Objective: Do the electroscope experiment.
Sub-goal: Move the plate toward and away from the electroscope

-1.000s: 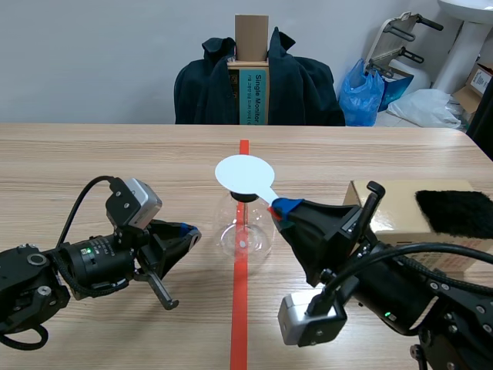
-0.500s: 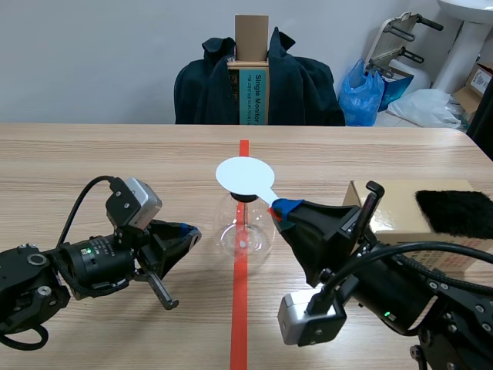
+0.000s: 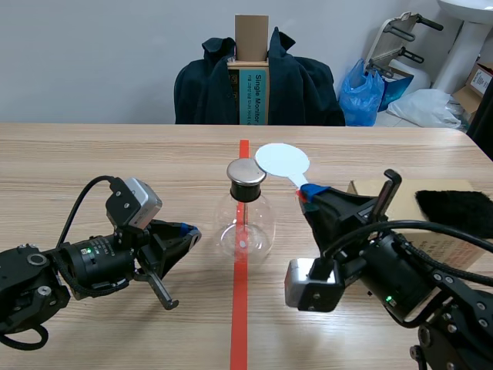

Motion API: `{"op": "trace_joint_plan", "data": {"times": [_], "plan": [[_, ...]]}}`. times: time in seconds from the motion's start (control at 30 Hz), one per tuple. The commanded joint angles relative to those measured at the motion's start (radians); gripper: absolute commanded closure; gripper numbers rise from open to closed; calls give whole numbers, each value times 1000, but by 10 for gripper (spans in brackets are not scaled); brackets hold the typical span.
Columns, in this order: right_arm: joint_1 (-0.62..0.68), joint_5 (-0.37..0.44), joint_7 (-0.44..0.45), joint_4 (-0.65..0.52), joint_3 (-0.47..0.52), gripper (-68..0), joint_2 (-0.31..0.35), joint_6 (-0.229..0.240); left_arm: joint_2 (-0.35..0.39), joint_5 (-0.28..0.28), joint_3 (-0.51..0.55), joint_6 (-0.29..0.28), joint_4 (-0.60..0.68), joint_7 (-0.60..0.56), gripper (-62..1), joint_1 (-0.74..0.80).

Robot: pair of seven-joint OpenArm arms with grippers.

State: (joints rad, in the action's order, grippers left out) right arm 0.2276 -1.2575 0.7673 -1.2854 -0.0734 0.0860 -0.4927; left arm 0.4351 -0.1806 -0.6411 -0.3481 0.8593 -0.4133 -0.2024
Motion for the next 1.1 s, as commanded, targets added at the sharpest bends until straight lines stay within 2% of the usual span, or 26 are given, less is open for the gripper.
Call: {"op": "trace_joint_plan", "data": {"times": [0.0, 0.27, 0.47, 0.6, 1.07], "plan": [[-14, 11, -32, -13, 0, -8, 5, -8, -2, -10, 10, -2, 16, -16, -32, -14], [-14, 11, -224, -13, 0, -8, 5, -8, -2, -10, 10, -1, 16, -16, -32, -14], [-14, 11, -264, -13, 1, -8, 5, -8, -2, -10, 10, -1, 16, -16, -32, -14], [-15, 11, -216, -13, 1, -8, 5, -8, -2, -10, 10, -1, 16, -16, -32, -14], [-30, 11, 44, -20, 1, -8, 5, -16, -2, -10, 10, -1, 16, -16, -32, -14]]}}
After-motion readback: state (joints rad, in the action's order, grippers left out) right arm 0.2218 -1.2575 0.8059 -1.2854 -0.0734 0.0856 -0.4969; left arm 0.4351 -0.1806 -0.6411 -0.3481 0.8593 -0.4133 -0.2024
